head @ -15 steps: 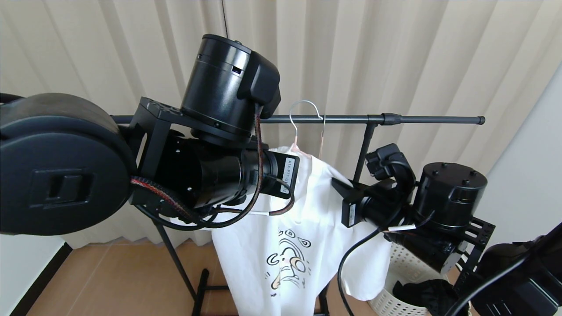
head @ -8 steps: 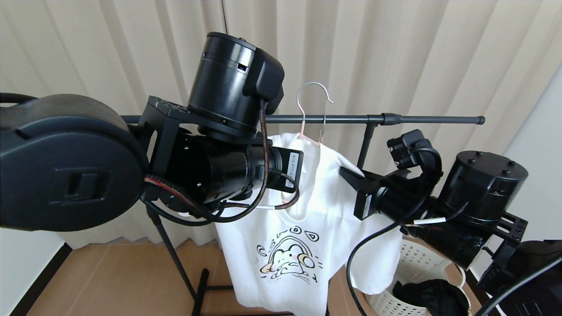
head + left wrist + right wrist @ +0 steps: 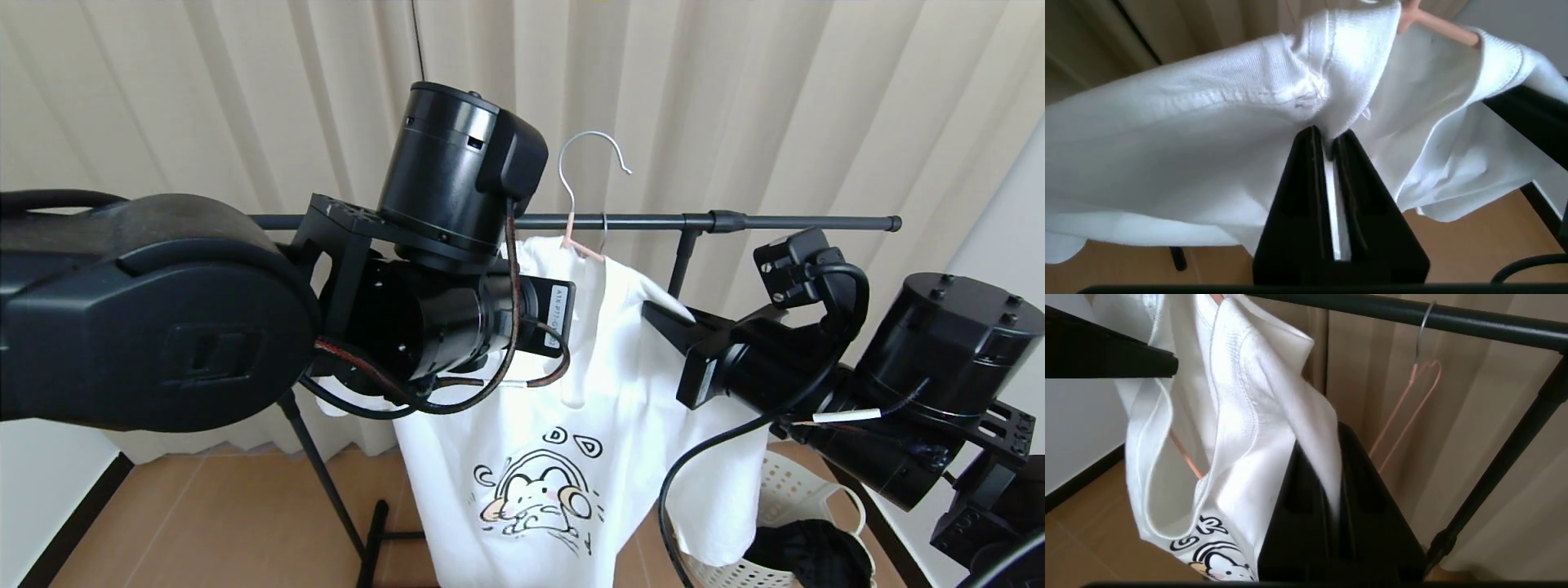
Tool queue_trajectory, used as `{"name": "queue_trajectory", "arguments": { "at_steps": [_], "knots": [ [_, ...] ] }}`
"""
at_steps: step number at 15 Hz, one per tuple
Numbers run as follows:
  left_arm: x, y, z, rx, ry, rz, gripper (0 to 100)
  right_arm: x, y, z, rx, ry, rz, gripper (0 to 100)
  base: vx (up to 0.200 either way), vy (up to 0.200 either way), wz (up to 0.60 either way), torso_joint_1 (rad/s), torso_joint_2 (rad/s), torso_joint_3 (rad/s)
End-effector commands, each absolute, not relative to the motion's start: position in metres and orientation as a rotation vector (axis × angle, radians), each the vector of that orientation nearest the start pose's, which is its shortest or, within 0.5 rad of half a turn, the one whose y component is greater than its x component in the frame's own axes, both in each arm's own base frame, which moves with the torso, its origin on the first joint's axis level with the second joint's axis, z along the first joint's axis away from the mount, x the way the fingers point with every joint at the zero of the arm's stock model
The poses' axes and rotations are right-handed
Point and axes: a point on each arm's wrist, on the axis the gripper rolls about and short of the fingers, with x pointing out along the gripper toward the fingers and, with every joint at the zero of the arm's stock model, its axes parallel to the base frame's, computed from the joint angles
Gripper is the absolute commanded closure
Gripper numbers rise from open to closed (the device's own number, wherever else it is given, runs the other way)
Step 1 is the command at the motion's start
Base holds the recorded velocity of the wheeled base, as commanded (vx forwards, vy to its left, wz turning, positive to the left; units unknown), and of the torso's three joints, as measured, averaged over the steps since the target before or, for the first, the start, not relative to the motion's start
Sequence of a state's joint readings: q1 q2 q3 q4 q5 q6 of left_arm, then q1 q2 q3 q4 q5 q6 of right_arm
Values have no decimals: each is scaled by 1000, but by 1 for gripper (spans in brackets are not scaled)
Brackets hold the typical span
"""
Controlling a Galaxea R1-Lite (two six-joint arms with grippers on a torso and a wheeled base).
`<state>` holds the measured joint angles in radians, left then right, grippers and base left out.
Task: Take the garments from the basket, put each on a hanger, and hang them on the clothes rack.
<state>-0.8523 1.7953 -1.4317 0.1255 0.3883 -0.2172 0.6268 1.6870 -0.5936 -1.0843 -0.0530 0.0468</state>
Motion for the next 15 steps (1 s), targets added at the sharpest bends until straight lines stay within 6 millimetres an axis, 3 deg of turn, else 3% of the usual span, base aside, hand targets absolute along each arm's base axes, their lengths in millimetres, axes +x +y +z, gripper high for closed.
{"name": "queue_trajectory", "arguments": {
  "at_steps": [1,5,15],
  "knots": [
    [232,-255,253,82,446,-400,0,230,165,178,45,17,574,100,0,0,0,0,0,0],
    [226,-245,262,81,416,-357,0,232,165,176,43,24,579,100,0,0,0,0,0,0],
    [211,-222,255,77,411,-343,0,244,152,171,38,42,568,100,0,0,0,0,0,0]
  ]
}}
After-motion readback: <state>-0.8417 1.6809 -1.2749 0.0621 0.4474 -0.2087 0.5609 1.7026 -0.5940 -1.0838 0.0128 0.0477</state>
